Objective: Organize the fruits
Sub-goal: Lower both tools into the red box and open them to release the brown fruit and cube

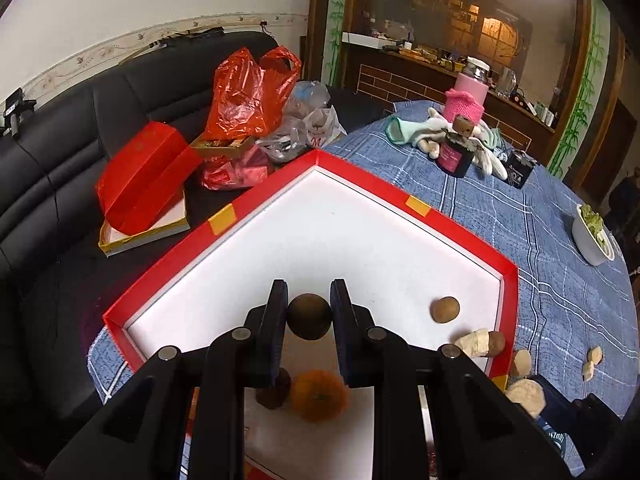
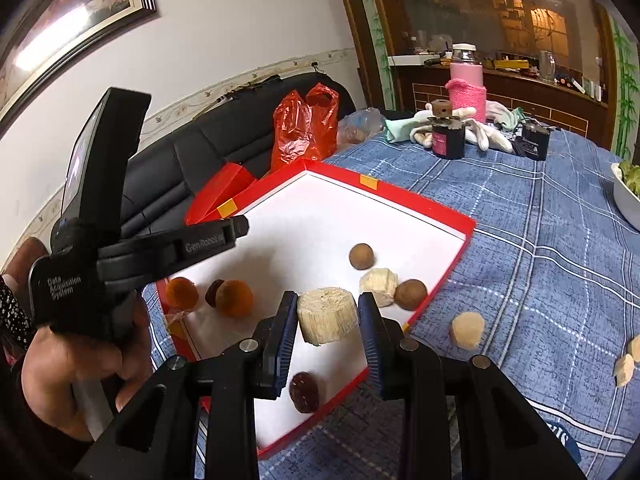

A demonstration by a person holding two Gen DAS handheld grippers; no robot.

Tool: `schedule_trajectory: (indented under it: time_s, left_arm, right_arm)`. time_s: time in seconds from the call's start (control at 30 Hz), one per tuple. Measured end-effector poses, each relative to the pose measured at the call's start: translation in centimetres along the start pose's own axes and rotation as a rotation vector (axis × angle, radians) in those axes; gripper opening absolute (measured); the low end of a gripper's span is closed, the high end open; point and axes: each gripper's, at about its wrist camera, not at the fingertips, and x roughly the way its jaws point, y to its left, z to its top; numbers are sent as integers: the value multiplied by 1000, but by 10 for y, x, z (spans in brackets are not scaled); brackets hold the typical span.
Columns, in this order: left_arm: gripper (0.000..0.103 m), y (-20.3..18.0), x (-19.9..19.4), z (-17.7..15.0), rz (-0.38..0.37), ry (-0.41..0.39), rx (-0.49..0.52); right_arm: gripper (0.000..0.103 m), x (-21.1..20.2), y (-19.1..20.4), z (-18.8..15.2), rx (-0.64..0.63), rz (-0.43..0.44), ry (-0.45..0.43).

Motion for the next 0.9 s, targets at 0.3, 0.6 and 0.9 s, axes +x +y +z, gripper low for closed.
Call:
schedule_trajectory:
  time_s: [0.3, 0.6, 0.9]
  left_arm:
    - [20, 21, -1, 6, 11, -13, -17]
    - [20, 22, 6, 11, 32, 0, 21]
    - [20, -1, 22, 9, 8, 51, 90]
  right_arm:
    - [31, -4, 40, -11, -77, 46, 14]
    - [31, 8, 62, -21, -139, 52, 29]
    - [31, 9, 18, -5, -44, 15, 7]
